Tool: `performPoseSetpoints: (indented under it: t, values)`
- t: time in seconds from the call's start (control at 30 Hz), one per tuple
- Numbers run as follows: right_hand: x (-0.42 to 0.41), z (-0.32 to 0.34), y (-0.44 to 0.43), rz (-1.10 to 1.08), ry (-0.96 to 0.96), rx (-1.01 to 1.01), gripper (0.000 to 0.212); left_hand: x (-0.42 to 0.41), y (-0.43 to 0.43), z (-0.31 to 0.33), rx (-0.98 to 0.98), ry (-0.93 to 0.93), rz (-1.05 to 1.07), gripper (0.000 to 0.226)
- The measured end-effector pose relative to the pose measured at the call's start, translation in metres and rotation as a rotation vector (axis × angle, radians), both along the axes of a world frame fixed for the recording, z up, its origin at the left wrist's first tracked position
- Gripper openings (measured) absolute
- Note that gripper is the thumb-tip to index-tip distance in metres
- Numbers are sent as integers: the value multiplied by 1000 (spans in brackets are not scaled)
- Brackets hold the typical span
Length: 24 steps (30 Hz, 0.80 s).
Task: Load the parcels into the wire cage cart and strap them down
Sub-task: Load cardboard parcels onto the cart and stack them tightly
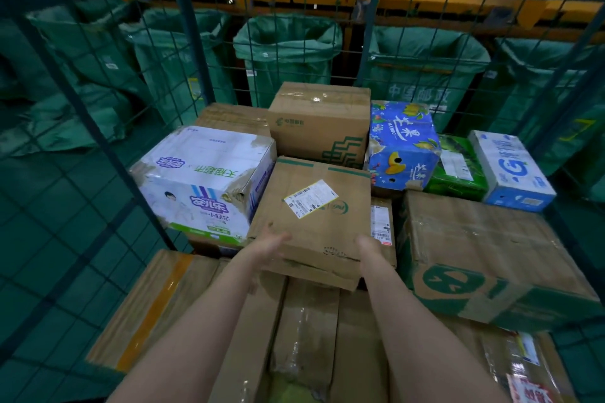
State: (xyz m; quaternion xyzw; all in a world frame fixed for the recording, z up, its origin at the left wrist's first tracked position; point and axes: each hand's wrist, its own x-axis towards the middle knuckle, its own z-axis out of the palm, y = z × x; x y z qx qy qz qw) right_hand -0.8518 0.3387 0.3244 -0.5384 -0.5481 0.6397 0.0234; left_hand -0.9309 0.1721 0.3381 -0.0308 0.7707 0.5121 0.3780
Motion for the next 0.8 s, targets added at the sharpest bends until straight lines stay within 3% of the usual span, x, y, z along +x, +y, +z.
performPoseSetpoints:
  t: [0.17,0.27,0.4,0.63,0.73,0.8]
  values:
    - [0,9,-11,137,37,15,37,27,-27,6,66,-48,83,37]
    - [-1,12,-20,172,58,-48,35,37,-38,6,87,-40,198,45]
    - [14,17,-24,232,41,-97,37,63,-53,14,12,16,303,30]
    - [55,18,-14,460,-24,-79,32,125,-60,15,10,15,520,31]
    - [74,13,-18,565,-53,-66,45,159,-65,8,50,5,616,49]
    - [87,14,-29,663,-90,-25,49,177,-73,-3,53,-22,686,49]
